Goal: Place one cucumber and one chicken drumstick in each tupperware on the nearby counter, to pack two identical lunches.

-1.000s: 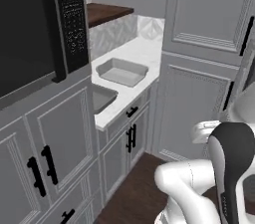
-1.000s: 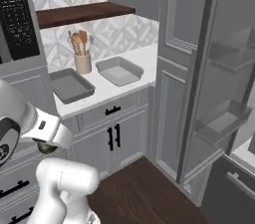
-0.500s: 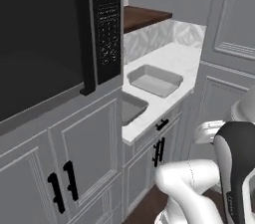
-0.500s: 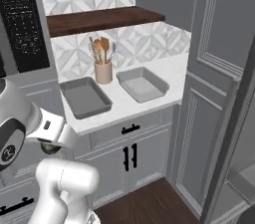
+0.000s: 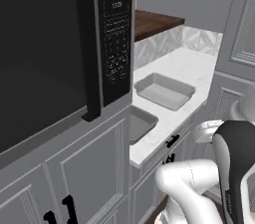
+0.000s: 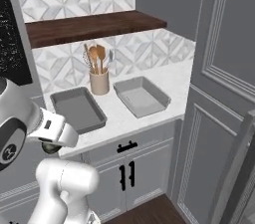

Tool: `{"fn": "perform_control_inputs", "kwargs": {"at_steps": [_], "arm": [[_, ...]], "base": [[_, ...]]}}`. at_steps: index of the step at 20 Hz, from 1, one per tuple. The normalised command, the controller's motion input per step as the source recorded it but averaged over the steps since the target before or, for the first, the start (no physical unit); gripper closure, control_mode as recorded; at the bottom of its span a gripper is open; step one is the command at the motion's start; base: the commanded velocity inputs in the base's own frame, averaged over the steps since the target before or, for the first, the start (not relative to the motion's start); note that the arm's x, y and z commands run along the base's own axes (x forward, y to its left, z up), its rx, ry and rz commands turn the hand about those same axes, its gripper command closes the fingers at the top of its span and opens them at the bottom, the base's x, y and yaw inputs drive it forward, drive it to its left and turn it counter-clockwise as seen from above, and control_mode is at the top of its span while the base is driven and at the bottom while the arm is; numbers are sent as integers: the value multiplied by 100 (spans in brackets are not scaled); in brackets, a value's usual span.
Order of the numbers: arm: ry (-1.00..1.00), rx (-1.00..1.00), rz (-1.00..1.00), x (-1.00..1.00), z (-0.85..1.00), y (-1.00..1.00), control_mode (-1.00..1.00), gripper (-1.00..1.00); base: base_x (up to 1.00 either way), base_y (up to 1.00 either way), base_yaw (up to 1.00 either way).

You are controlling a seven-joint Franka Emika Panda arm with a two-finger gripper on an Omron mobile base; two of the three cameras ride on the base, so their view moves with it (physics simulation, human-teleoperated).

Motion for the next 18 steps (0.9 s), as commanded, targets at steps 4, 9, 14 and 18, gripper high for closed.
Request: {"fn": "perform_control_inputs", "kwargs": {"at_steps": [4, 9, 14, 18], "arm": [[0, 0, 0, 0, 0, 0, 100, 100], [0, 0, 0, 0, 0, 0, 100, 100], [0, 0, 0, 0, 0, 0, 100, 100], [0, 0, 0, 0, 0, 0, 100, 100]], "base": [[5, -42, -13], [28, -36, -39], [42, -2, -66], [14, 18, -47]]}}
